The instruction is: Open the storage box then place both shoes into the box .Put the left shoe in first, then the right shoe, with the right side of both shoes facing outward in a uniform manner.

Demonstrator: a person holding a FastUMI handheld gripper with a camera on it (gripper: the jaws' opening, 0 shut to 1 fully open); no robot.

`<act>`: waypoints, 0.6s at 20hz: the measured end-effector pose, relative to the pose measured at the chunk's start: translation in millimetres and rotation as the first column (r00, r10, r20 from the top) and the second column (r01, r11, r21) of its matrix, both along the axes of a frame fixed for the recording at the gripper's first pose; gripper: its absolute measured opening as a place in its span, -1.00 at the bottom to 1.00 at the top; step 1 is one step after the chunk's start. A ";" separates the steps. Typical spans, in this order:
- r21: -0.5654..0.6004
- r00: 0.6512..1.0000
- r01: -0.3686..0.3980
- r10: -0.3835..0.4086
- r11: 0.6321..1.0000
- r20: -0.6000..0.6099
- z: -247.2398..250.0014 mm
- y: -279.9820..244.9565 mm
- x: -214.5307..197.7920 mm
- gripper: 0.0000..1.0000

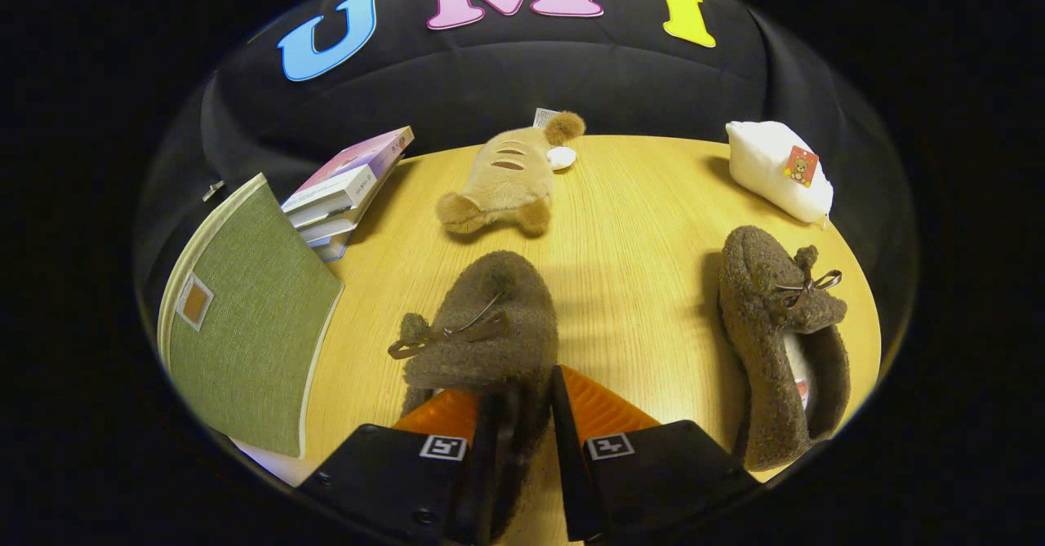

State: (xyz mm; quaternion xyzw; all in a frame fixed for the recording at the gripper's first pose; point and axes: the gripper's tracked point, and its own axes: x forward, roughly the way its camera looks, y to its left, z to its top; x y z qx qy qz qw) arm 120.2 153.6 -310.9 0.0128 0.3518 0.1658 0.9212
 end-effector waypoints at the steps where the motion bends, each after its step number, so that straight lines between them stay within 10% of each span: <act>1: -0.026 1.000 0.030 -0.030 0.999 0.006 -0.7 -8.7 3.7 -0.29; 3: -0.014 0.999 0.052 -0.052 0.999 -0.012 0.9 -8.6 3.2 -0.78; 12: 0.046 0.998 0.055 -0.055 0.997 0.018 83.0 -1.4 -5.6 -0.86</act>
